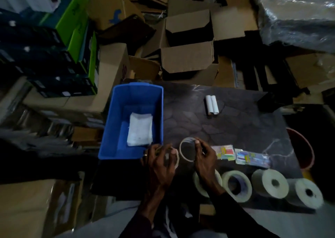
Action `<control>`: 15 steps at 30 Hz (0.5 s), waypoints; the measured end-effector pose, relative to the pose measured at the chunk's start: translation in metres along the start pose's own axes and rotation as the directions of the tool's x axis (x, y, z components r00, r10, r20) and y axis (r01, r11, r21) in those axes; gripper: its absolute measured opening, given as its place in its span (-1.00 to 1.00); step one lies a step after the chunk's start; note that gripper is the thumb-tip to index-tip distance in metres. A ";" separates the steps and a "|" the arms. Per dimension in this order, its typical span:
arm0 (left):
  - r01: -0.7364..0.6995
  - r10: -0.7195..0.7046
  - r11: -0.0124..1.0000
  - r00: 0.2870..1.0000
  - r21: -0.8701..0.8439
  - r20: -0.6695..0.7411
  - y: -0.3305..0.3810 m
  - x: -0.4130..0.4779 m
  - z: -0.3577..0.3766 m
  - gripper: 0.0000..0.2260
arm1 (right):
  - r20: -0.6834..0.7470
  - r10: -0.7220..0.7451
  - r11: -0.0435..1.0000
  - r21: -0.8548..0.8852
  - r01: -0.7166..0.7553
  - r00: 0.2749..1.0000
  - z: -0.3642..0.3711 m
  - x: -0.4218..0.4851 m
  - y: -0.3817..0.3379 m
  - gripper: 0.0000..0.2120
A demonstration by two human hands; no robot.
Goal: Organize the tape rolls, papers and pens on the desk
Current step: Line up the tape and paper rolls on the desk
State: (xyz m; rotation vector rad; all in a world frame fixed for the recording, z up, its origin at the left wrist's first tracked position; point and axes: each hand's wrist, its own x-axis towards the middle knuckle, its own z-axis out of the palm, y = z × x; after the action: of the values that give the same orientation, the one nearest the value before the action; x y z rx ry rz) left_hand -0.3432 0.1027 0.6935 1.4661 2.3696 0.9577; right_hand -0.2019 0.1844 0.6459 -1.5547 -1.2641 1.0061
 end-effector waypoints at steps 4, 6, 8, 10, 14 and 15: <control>-0.024 0.023 1.000 0.998 -0.014 -0.055 -0.032 -0.024 -0.013 -0.69 | 0.050 0.009 0.993 -0.116 -0.003 0.999 0.009 -0.040 0.022 -0.84; -0.077 0.074 0.997 0.992 -0.024 -0.101 -0.038 -0.029 -0.021 -0.73 | 0.054 0.024 0.986 -0.167 -0.015 0.998 0.013 -0.054 0.025 -0.83; -0.150 0.147 0.988 0.981 -0.017 -0.124 -0.039 -0.034 -0.029 -0.75 | 0.043 0.014 0.975 -0.220 -0.004 0.999 0.016 -0.065 0.022 -0.84; -0.201 0.200 0.980 0.974 0.005 -0.108 -0.043 -0.044 -0.033 -0.74 | 0.047 0.024 0.975 -0.223 -0.013 0.999 0.019 -0.073 0.019 -0.84; -0.119 0.118 0.992 0.993 0.029 0.022 -0.069 -0.069 -0.017 -0.75 | 0.089 0.035 0.970 -0.243 -0.013 0.995 0.023 -0.084 0.030 -0.85; -0.067 0.065 0.997 0.997 0.048 0.049 -0.077 -0.071 -0.012 -0.74 | 0.103 0.031 0.966 -0.257 -0.003 0.994 0.023 -0.086 0.036 -0.85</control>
State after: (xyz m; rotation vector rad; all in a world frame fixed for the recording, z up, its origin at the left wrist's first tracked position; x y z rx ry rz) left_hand -0.3704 0.0136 0.6433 1.5762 2.3414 0.8747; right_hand -0.2272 0.0990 0.6103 -1.7287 -1.5057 0.9762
